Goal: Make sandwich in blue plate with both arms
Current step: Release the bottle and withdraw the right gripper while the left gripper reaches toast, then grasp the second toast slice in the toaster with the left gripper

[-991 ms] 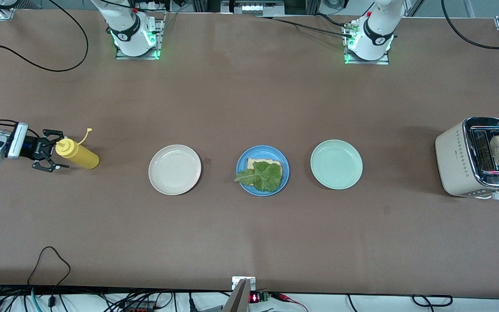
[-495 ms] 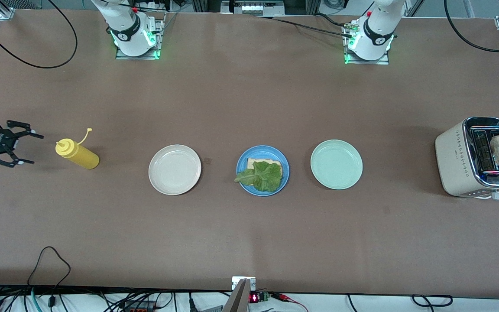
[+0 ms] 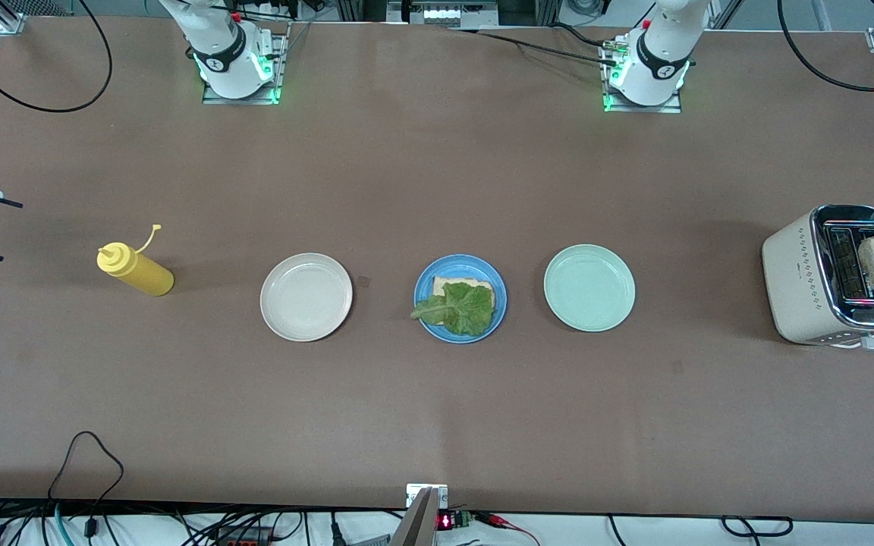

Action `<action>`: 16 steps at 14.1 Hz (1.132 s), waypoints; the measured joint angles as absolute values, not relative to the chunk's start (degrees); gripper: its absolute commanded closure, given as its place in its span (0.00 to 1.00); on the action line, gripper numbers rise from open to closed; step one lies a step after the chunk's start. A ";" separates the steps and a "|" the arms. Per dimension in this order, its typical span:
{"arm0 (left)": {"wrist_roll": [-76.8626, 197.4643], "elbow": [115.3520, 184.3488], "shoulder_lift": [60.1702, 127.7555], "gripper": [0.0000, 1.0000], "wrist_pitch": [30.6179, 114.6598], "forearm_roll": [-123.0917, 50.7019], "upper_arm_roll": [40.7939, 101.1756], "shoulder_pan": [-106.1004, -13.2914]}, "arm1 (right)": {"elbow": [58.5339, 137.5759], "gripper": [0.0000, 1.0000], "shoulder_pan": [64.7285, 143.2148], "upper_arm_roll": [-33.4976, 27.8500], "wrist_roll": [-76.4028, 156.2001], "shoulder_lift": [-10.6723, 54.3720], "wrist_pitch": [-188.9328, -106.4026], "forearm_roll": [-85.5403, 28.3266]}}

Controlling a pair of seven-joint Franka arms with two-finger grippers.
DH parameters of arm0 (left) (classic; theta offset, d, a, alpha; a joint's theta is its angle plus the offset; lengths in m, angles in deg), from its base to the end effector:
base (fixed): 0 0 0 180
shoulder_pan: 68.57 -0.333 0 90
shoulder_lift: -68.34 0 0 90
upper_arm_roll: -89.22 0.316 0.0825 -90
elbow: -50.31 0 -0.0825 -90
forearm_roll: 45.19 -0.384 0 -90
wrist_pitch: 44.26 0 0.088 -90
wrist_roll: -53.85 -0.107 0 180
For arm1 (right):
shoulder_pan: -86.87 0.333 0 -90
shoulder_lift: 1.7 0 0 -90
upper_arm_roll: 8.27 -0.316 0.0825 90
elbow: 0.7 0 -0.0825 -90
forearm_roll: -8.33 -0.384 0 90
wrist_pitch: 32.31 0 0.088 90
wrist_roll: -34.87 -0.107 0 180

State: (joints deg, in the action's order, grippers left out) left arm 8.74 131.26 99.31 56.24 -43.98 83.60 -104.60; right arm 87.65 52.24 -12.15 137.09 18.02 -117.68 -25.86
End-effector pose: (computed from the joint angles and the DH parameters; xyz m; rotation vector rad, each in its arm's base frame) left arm 0.5861 0.3553 0.3739 2.9381 -0.3569 -0.1657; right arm 0.5638 -0.2670 0.4499 -2.0720 -1.3792 -0.5408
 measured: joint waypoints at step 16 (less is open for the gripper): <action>10.66 128.21 98.31 0.99 51.63 -47.69 81.73 -100.78 | 89.76 0.00 83.86 -12.80 54.42 4.09 -119.40 7.44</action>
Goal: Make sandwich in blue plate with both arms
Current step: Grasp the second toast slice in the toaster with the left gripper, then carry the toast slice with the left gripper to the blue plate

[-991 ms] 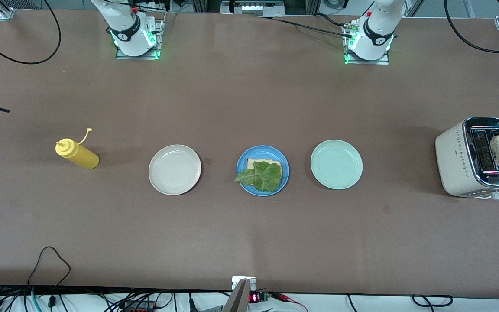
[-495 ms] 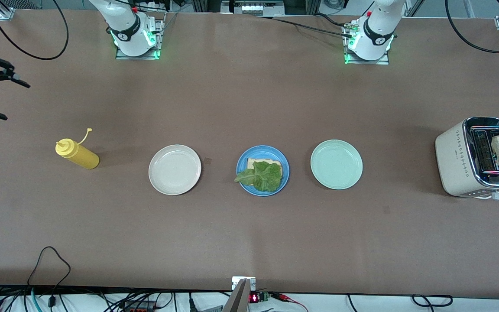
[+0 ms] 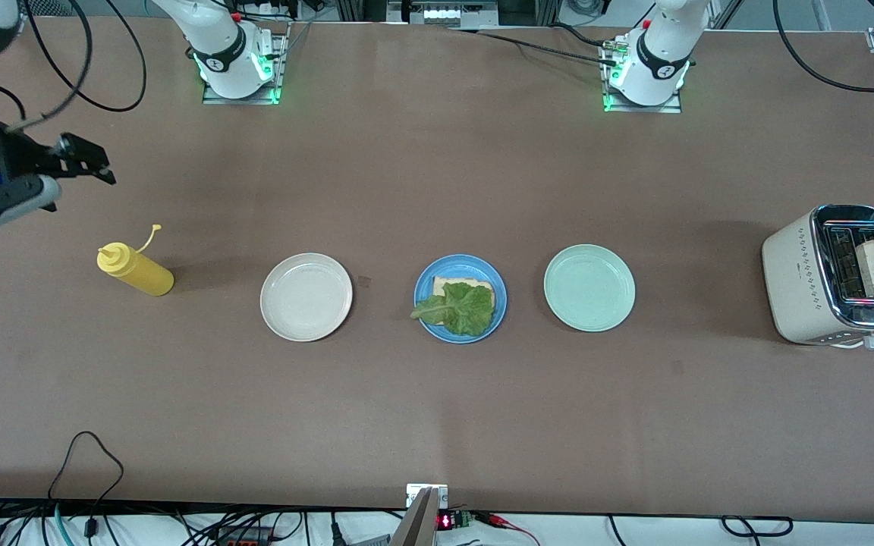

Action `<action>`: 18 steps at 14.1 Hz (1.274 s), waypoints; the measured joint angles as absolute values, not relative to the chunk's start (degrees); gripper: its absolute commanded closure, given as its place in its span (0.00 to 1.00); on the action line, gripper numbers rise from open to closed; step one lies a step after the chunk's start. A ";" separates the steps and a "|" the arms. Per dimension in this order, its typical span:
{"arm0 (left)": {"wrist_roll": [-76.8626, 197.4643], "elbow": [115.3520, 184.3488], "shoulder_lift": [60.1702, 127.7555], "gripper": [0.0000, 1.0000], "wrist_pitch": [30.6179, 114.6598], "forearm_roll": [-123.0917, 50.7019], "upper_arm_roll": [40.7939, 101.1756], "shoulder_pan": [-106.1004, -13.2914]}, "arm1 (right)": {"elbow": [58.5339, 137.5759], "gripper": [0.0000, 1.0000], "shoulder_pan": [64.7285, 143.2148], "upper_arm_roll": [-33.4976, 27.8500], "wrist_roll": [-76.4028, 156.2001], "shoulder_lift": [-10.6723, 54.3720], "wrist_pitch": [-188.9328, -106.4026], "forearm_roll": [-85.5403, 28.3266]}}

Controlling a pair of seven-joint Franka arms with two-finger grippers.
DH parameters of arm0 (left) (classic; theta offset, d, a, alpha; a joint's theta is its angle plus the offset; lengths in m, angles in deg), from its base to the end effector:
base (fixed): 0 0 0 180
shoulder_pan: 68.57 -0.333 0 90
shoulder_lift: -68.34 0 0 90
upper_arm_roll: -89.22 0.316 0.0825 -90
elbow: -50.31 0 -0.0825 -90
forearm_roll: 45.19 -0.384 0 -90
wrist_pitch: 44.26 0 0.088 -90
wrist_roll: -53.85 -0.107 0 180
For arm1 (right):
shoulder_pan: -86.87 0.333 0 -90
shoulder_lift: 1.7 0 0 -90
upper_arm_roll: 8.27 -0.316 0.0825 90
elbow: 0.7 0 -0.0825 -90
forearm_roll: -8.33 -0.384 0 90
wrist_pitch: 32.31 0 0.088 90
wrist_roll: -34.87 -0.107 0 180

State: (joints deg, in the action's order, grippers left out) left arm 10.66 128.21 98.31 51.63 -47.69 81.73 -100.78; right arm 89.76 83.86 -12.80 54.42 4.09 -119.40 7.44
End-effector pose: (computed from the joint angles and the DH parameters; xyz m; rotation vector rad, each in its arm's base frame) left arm 0.6122 0.3047 0.4055 2.9598 -0.4787 -0.2354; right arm 0.5742 0.0149 0.5598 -3.0323 -0.5636 0.2378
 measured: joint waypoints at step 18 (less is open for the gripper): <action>52.75 121.40 93.50 0.99 35.18 -41.04 66.84 -80.25 | 88.41 0.00 88.84 -2.53 36.94 8.85 -127.17 12.30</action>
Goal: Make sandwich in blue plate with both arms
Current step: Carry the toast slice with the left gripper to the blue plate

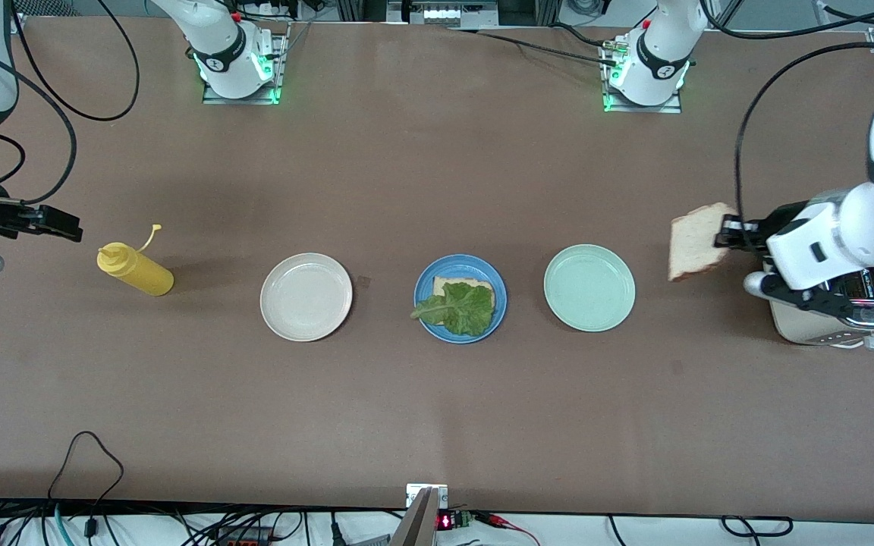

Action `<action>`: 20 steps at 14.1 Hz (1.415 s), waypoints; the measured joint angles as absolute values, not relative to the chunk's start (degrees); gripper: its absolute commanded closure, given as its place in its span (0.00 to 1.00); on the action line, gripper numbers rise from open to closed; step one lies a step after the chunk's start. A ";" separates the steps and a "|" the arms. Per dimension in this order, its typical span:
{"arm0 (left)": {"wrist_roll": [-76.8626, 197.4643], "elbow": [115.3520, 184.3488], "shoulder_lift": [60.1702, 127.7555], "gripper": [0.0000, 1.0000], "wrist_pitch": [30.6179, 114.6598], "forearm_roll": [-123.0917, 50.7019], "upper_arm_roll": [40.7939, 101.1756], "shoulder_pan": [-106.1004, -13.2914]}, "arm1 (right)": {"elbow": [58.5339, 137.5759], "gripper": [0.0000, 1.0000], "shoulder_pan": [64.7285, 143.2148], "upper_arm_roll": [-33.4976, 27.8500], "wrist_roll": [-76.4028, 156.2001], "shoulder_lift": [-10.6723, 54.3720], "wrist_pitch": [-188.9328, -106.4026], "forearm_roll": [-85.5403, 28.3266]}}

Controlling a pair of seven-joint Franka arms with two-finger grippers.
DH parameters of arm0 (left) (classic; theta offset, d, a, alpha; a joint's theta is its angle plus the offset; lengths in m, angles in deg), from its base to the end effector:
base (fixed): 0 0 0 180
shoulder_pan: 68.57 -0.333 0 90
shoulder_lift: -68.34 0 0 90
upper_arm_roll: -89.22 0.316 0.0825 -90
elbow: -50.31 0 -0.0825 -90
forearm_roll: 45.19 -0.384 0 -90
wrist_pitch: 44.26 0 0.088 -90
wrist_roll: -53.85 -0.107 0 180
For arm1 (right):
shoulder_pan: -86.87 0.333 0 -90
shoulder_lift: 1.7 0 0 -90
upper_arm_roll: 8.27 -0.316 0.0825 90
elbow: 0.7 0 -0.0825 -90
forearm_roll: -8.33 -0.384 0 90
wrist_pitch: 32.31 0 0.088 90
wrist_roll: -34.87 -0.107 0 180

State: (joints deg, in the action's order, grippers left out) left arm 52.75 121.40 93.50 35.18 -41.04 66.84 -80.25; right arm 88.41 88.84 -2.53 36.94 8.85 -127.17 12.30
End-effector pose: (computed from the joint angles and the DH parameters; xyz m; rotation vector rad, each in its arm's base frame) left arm 0.6436 -0.0780 0.5147 2.8836 -0.2859 -0.4075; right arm 0.6085 -0.0423 0.5323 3.0558 -0.0306 -0.1334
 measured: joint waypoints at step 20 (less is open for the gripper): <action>81.10 124.69 114.70 0.99 84.75 -28.06 66.55 -54.09 | 89.99 0.00 89.33 -4.04 36.78 5.21 -124.05 12.29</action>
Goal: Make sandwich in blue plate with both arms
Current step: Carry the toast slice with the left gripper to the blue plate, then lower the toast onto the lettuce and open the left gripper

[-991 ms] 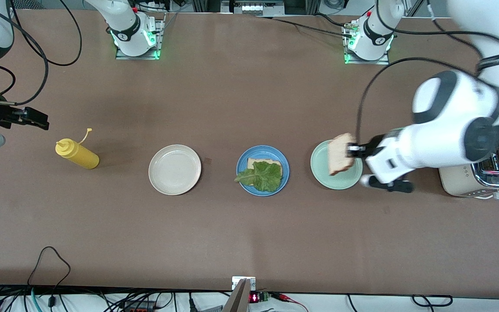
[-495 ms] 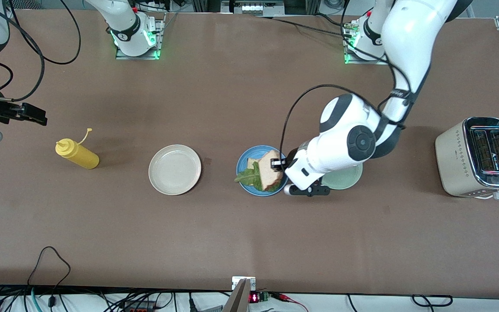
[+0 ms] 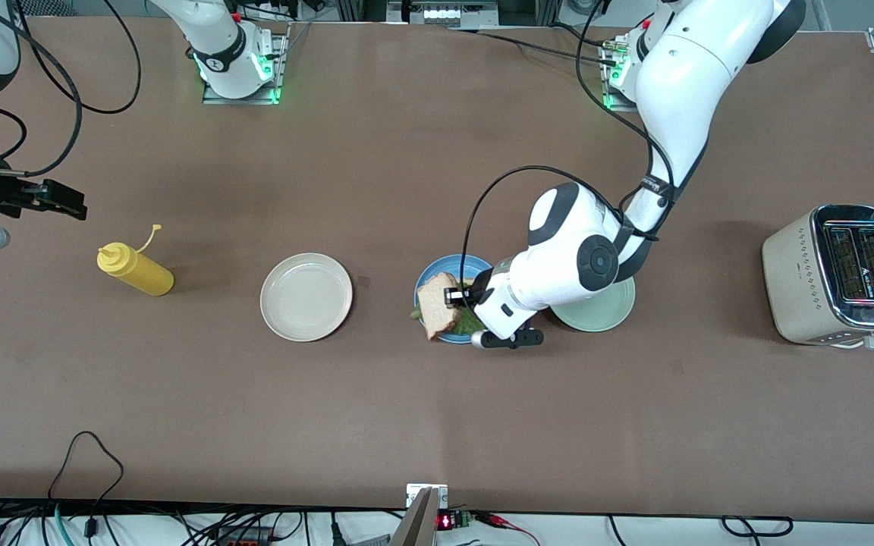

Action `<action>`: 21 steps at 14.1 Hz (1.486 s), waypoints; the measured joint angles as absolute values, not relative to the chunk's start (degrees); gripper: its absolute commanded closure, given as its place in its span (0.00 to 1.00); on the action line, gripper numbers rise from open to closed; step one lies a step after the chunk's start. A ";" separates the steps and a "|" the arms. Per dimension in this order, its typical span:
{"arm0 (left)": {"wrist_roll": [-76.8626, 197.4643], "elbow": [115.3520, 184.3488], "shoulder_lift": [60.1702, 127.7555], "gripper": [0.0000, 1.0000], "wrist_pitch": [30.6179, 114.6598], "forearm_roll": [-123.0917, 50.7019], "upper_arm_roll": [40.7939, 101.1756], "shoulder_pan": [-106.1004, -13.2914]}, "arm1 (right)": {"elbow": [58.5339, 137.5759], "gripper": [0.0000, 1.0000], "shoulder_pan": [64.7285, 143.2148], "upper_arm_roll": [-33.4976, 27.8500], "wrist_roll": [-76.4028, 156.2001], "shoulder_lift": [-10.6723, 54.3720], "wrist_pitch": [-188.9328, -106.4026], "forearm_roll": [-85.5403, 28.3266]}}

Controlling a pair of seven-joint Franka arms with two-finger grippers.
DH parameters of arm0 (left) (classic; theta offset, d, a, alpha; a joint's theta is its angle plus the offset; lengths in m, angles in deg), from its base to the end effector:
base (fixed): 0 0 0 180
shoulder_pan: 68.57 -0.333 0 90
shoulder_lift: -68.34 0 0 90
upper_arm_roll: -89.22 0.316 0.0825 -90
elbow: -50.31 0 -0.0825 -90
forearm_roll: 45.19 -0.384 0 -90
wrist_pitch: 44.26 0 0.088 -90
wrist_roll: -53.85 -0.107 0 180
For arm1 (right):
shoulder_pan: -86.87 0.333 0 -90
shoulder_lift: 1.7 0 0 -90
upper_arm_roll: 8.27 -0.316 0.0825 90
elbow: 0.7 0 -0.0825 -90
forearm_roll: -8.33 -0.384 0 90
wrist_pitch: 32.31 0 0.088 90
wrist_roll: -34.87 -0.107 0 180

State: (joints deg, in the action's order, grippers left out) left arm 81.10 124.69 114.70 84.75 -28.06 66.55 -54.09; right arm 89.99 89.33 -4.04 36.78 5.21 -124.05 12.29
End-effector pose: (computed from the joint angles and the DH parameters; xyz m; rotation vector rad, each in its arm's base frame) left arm 0.6487 -0.4014 0.3079 2.5906 0.1809 -0.1554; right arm 0.5876 -0.0231 0.5528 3.0629 0.0125 -0.1601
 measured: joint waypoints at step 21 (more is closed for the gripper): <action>68.47 128.95 116.40 0.87 84.22 -28.06 67.52 -58.49 | 90.03 0.00 88.72 -4.13 36.67 5.21 -124.06 9.01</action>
State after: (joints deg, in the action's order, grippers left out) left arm 68.47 128.95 116.40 84.22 -28.06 67.52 -58.49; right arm 90.03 88.72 -4.13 36.67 5.21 -124.06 9.01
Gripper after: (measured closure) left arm 0.899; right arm 0.000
